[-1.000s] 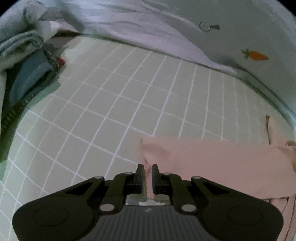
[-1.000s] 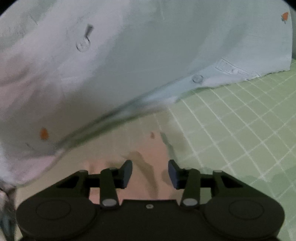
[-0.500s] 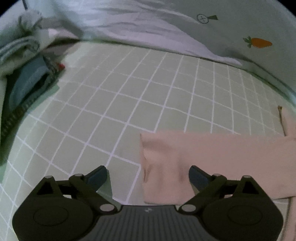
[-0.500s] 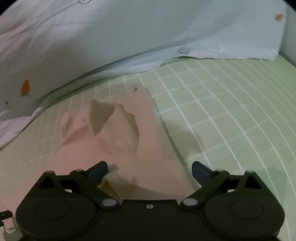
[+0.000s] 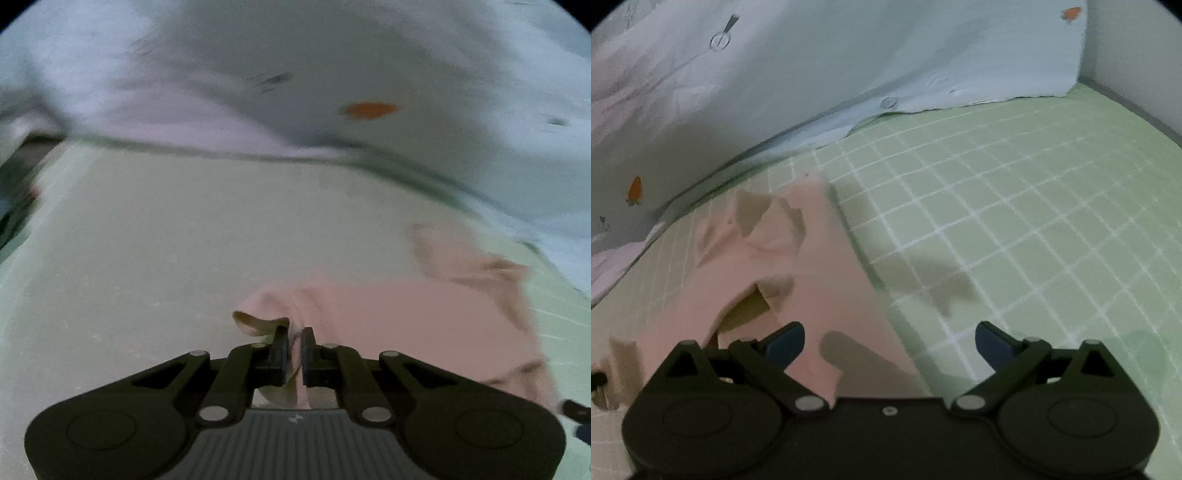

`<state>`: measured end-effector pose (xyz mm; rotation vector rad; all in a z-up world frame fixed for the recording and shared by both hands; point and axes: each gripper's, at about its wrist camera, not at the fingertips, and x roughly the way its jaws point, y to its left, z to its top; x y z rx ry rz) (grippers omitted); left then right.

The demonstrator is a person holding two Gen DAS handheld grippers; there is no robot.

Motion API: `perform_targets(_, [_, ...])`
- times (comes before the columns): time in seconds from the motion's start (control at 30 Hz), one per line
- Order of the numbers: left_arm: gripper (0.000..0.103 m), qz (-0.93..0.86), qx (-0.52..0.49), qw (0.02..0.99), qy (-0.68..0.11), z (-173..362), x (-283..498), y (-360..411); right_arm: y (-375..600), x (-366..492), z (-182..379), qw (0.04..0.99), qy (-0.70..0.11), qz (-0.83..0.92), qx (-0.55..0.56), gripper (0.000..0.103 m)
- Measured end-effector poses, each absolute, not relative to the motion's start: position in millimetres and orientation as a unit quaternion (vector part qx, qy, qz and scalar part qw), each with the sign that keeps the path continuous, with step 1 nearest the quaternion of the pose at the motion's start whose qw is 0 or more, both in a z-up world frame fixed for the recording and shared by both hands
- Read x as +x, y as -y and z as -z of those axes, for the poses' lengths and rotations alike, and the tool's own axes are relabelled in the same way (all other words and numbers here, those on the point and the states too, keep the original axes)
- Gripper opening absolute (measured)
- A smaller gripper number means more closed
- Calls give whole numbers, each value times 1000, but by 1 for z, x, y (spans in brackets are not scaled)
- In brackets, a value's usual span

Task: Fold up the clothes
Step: 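Lift the hem with the left gripper and fold it toward the collar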

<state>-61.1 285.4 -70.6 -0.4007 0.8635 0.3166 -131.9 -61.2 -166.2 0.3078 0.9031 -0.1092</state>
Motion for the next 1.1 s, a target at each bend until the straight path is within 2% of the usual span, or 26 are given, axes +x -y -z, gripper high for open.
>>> perform_targets(0.13, [9, -30, -161, 906, -390, 43, -57, -220, 89, -154, 160, 888, -423, 68, 169, 100])
perform_targets(0.2, [15, 13, -126, 914, -385, 36, -59, -185, 103, -162, 158, 887, -419, 77, 179, 100])
perform_targets(0.23, [31, 25, -105, 916, -387, 36, -61, -169, 107, -166, 156, 887, -418, 79, 182, 100])
perform_targets(0.27, [58, 31, -86, 914, -395, 38, -63, -157, 111, -169, 155, 886, -417, 80, 183, 100])
perform_targets(0.33, [93, 28, -71, 907, -414, 45, -69, -142, 114, -173, 153, 888, -416, 72, 181, 100])
perform_targets(0.37, [96, 20, -74, 903, -422, 49, -72, -140, 114, -175, 153, 890, -415, 65, 179, 100])
perform_targets(0.57, [96, -94, -113, 861, -487, 75, -90, -160, 81, -166, 153, 894, -426, -18, 140, 98])
perform_targets(0.67, [96, -138, -133, 849, -493, 77, -102, -172, 55, -158, 155, 892, -428, -82, 120, 87])
perform_targets(0.8, [97, -184, -152, 837, -493, 75, -118, -183, 28, -144, 170, 864, -455, -153, 149, 55])
perform_targets(0.9, [97, -206, -158, 831, -493, 72, -133, -186, 19, -134, 189, 844, -482, -143, 186, 55])
perform_targets(1.0, [97, -217, -173, 822, -497, 76, -145, -191, 11, -129, 196, 846, -478, -139, 190, 51])
perform_targets(1.07, [97, -222, -179, 815, -504, 81, -150, -191, 5, -127, 195, 851, -472, -148, 176, 41])
perform_targets(1.1, [97, -223, -179, 813, -507, 82, -152, -191, 1, -126, 194, 852, -470, -153, 171, 32])
